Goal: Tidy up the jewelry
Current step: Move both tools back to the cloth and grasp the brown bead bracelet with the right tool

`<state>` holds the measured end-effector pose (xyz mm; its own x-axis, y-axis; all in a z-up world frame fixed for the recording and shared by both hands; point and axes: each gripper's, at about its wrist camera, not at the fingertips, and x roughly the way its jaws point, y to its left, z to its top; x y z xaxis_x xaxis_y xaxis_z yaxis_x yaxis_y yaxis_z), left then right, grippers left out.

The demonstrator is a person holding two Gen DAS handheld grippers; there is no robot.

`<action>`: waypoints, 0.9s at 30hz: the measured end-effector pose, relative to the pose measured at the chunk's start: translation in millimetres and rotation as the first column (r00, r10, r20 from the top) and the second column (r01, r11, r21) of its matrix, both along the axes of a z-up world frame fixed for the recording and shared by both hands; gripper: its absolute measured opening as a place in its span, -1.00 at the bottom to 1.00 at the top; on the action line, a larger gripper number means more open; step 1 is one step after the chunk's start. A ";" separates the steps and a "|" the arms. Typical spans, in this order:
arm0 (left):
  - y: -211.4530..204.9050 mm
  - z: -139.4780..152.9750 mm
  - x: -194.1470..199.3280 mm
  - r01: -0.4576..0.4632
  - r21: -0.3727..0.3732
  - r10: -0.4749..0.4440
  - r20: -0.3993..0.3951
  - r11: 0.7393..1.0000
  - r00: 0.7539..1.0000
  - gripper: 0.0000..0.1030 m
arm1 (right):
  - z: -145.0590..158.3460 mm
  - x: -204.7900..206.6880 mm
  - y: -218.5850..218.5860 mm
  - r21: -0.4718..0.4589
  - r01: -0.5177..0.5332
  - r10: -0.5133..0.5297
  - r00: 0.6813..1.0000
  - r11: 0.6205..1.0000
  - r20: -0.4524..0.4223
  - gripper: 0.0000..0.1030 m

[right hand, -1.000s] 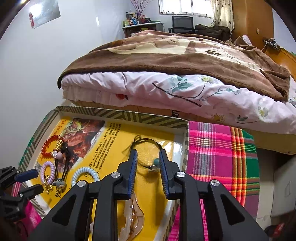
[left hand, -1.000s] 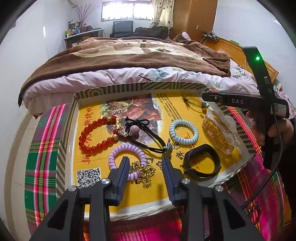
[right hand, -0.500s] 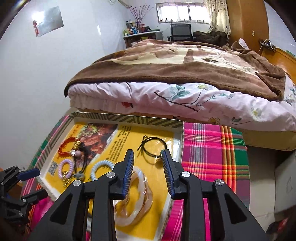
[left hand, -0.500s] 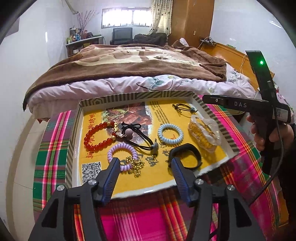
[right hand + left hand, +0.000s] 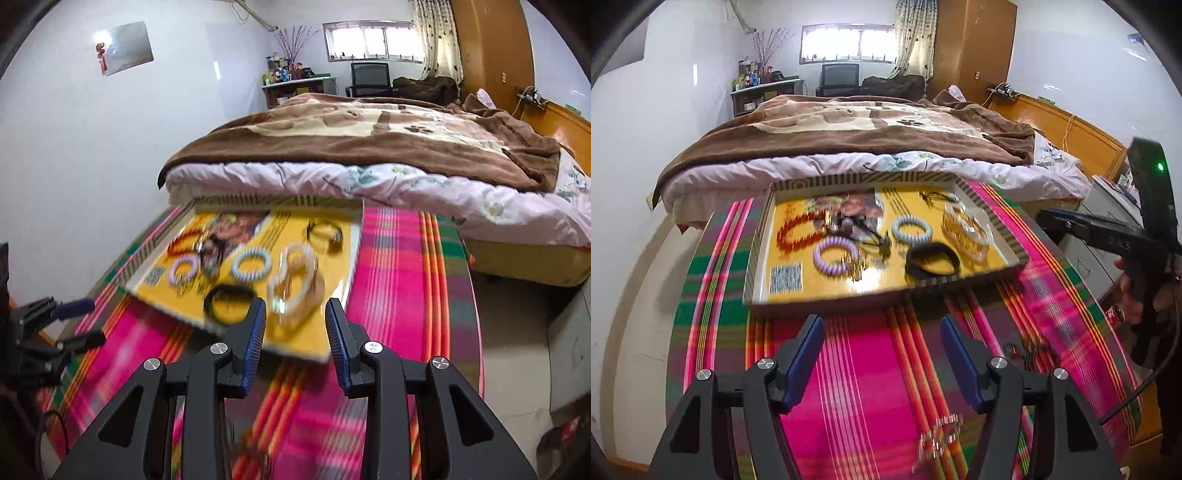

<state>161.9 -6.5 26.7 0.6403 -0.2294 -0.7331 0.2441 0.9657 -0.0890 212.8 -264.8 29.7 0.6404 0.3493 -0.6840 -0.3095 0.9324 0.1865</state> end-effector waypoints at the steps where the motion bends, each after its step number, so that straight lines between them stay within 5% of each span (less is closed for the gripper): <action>1: 1.3 -1.5 -5.8 -0.001 -0.004 0.001 -0.001 1.000 1.000 0.26 | -2.8 -7.4 -1.5 0.001 -0.001 0.001 1.000 1.000 -0.005 -0.33; 17: 27.8 -29.0 -61.0 -0.048 -0.038 0.046 -0.043 0.998 0.998 0.27 | -57.8 -95.2 49.6 -0.071 -0.094 0.086 0.990 0.993 -0.110 -0.33; 27: 34.5 -34.9 -65.2 -0.050 -0.055 0.047 -0.057 0.997 0.997 0.28 | -73.8 -85.0 67.7 -0.143 0.034 -0.053 0.991 0.989 -0.125 -0.33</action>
